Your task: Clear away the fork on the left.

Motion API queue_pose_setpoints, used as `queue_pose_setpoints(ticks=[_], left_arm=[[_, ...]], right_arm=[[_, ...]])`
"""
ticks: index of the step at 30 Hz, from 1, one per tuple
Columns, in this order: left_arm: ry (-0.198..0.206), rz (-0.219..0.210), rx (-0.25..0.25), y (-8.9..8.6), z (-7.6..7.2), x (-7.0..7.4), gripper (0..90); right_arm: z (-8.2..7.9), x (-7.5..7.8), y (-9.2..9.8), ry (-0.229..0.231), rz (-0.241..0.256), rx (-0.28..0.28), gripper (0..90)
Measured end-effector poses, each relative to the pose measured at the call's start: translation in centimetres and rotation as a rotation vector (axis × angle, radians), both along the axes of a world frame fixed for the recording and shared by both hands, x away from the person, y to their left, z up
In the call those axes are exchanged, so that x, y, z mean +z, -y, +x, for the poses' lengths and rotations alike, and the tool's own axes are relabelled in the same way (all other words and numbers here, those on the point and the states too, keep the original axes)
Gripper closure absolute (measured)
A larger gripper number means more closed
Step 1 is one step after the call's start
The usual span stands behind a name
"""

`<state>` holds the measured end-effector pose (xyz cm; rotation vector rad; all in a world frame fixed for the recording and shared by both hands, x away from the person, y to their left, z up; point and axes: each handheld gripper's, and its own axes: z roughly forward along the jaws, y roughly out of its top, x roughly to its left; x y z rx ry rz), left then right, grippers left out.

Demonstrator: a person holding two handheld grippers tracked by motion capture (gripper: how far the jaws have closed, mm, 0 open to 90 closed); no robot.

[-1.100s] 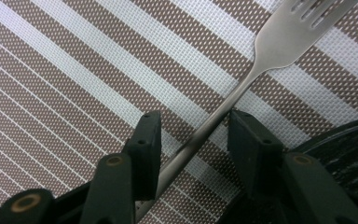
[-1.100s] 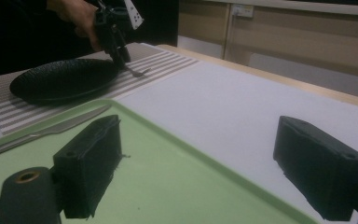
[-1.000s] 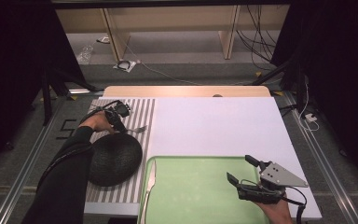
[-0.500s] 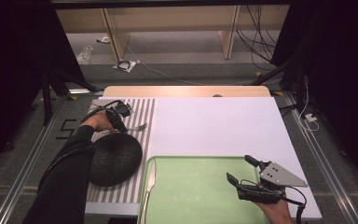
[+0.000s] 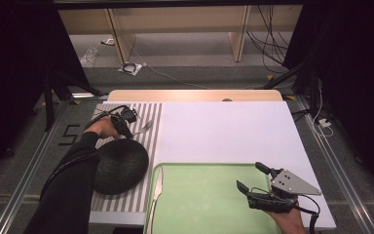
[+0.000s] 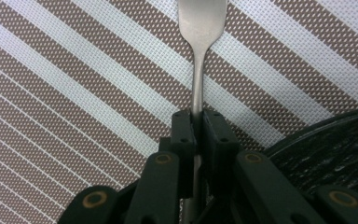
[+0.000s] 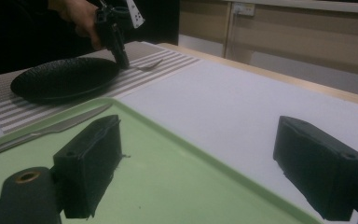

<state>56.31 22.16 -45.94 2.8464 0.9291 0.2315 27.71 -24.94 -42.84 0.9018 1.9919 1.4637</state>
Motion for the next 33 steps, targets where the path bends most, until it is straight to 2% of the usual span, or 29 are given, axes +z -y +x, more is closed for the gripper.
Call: queue_pose_setpoints(ticks=[4,7,9,12,14,18,25,30,33], left_arm=[[0.012,0.001,0.001,0.0,0.0,0.2,84.2],[0.049,0.002,0.013,-0.1,0.1,0.6,84.3],[0.071,0.028,0.004,-0.1,0.1,0.8,84.3],[0.114,0.03,0.022,-0.3,0.2,1.3,84.3],[0.149,0.047,0.024,-0.6,0.2,1.6,84.3],[0.179,0.03,0.056,-1.4,0.2,2.5,84.3],[0.174,0.002,0.081,-1.6,-0.5,3.8,84.3],[0.173,-0.015,0.091,-1.2,-1.4,4.6,84.3],[0.17,-0.043,0.1,-0.9,-1.9,5.0,84.3]], right_arm=[[0.0,0.0,0.0,0.001,0.001,-0.001,16.0],[0.0,0.0,0.0,-0.005,-0.004,-0.005,16.0],[0.0,0.0,0.0,0.0,0.001,-0.003,16.0],[-0.1,0.0,0.0,0.002,0.002,-0.002,16.1],[-0.1,0.1,0.1,0.0,-0.006,-0.001,16.1],[0.0,0.0,0.0,0.0,-0.002,-0.002,16.0],[0.0,0.1,0.0,0.002,-0.001,-0.004,16.0],[-0.1,0.1,-0.1,-0.001,-0.001,-0.005,16.1],[-0.1,0.1,-0.1,-0.001,-0.001,-0.006,16.0]])
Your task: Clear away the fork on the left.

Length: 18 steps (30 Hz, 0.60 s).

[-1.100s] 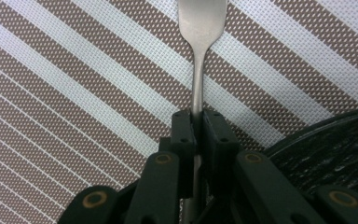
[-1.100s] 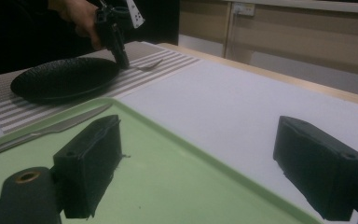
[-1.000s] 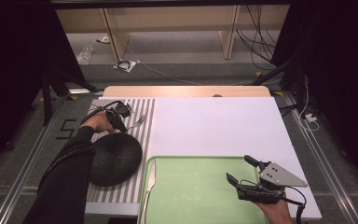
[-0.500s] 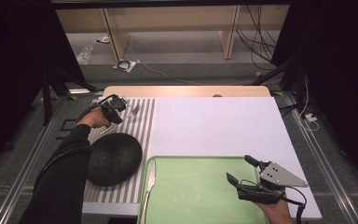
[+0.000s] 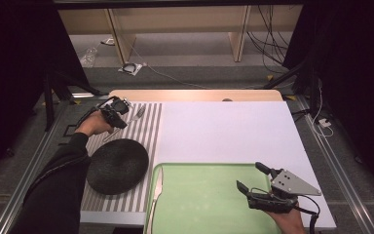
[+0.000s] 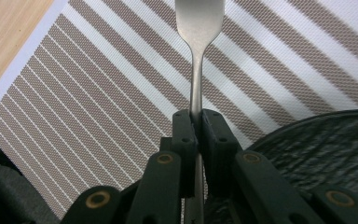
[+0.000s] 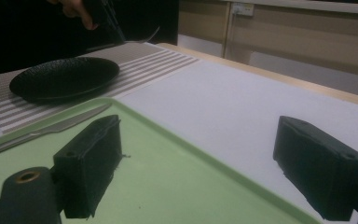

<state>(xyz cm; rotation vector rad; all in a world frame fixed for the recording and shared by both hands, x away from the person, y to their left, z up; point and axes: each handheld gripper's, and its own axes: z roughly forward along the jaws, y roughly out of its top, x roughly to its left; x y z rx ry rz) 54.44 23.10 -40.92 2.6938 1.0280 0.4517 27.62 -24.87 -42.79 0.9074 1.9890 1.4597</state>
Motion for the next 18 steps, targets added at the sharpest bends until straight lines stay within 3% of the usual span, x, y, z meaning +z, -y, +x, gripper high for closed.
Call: queue_pose_setpoints(ticks=[8,15,18], left_arm=[[0.024,-0.064,-0.016,1.4,-1.8,1.2,84.3],[0.038,-0.114,-0.078,4.1,-3.8,1.9,84.3],[0.024,-0.136,-0.089,5.4,-4.6,2.0,84.3]], right_arm=[[0.0,0.0,0.0,0.0,-0.002,0.0,16.1],[0.0,0.0,0.0,-0.001,-0.01,0.002,16.1],[0.0,0.0,0.0,0.001,-0.005,0.003,16.1]])
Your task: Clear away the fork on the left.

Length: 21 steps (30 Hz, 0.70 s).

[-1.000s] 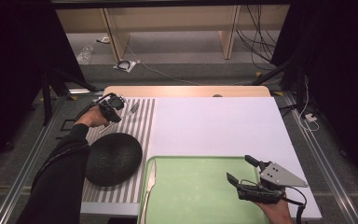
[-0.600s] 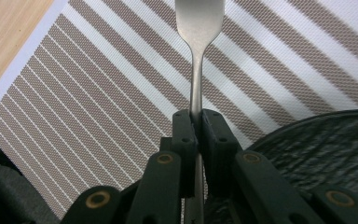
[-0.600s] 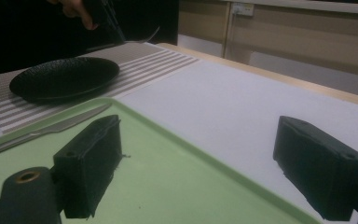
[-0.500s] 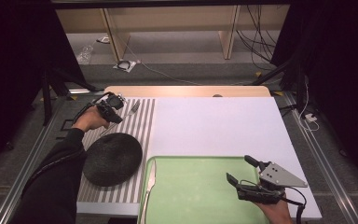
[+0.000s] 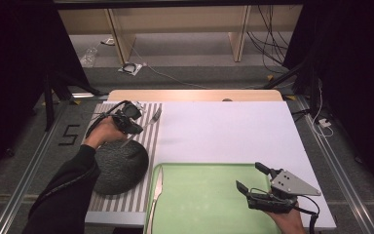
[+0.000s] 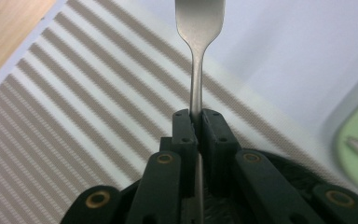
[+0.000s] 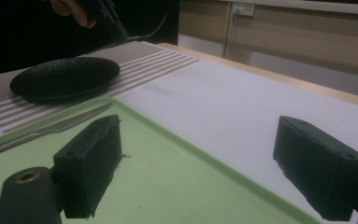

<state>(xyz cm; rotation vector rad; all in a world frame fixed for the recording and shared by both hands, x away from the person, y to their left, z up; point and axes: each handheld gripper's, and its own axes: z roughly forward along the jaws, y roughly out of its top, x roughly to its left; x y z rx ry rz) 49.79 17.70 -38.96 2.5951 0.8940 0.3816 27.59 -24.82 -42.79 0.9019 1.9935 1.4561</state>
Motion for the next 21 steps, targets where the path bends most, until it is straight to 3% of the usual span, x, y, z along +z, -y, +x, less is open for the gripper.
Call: queue_pose_setpoints(ticks=[8,9,17,18,21], left_arm=[[-0.008,-0.004,-0.067,2.6,-2.7,0.1,84.3],[-0.004,-0.021,-0.064,2.7,-3.1,0.1,84.3],[0.031,-0.068,-0.107,3.3,-6.7,0.1,84.3],[0.018,-0.058,-0.118,3.4,-7.1,0.1,84.3],[0.032,-0.059,-0.107,3.4,-7.7,0.3,84.3]], right_arm=[[0.0,0.0,0.0,-0.003,-0.001,-0.001,16.1],[0.0,0.0,0.0,-0.004,-0.001,-0.002,16.1],[0.1,-0.1,0.0,-0.001,0.005,0.0,16.1],[0.1,-0.1,0.0,-0.001,0.004,0.001,16.1],[0.0,0.0,-0.1,0.003,0.003,0.005,16.1]])
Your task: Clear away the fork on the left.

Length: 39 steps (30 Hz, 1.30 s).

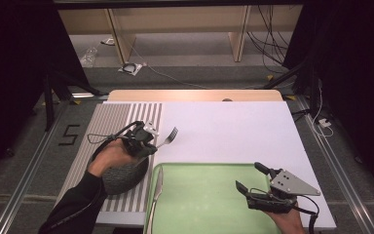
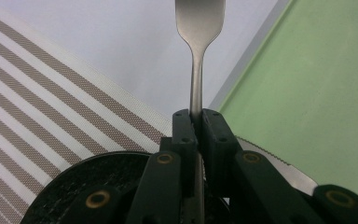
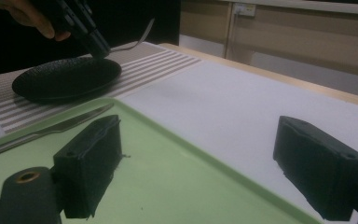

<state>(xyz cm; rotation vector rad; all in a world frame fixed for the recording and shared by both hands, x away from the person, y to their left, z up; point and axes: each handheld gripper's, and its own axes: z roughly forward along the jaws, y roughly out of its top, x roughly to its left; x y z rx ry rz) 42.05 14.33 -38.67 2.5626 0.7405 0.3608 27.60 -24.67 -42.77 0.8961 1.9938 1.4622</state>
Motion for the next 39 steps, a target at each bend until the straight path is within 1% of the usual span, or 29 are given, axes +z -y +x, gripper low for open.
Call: queue_pose_setpoints(ticks=[2,4,7,8,10,12,16,21,24,25,31,34,39], left_arm=[[-0.003,-0.01,0.002,0.0,-0.5,0.1,84.3],[0.008,0.009,-0.004,0.3,-1.3,0.5,84.3],[0.006,0.001,-0.018,0.7,-2.3,0.8,84.3],[0.003,-0.001,-0.02,0.9,-2.6,0.7,84.3],[-0.004,0.017,-0.04,1.4,-3.2,0.5,84.2],[-0.023,0.029,-0.062,1.8,-3.7,0.1,84.3],[-0.028,0.036,-0.076,2.4,-4.4,-0.1,84.3],[-0.041,0.047,-0.112,3.4,-5.7,-0.3,84.3],[-0.064,0.053,-0.134,4.1,-6.4,-0.7,84.3],[-0.07,0.057,-0.14,4.3,-6.7,-0.9,84.3],[-0.08,0.059,-0.158,4.9,-7.6,-1.1,84.2],[-0.101,0.057,-0.173,5.2,-7.9,-1.4,84.2],[-0.11,0.064,-0.182,5.7,-8.4,-1.7,84.2]], right_arm=[[-0.1,0.1,0.0,0.002,-0.007,0.002,16.1],[0.0,0.1,0.1,0.004,-0.001,0.003,16.1],[0.0,0.1,0.1,0.003,-0.001,0.001,16.1],[0.0,0.1,0.1,0.003,-0.003,0.001,16.1],[-0.1,0.1,0.1,0.0,-0.013,-0.001,16.1],[-0.1,0.1,0.1,0.005,-0.008,0.001,16.1],[-0.1,0.1,0.1,0.004,-0.007,0.0,16.1],[-0.1,0.1,0.1,0.008,-0.002,-0.002,16.1],[-0.1,0.1,0.1,0.007,-0.001,-0.002,16.1],[-0.1,0.1,0.1,0.003,-0.008,-0.001,16.1],[-0.1,0.1,0.1,0.007,-0.006,-0.003,16.1],[-0.1,0.1,0.1,0.007,-0.006,-0.004,16.1],[-0.1,0.1,0.1,0.006,-0.009,-0.005,16.1]])
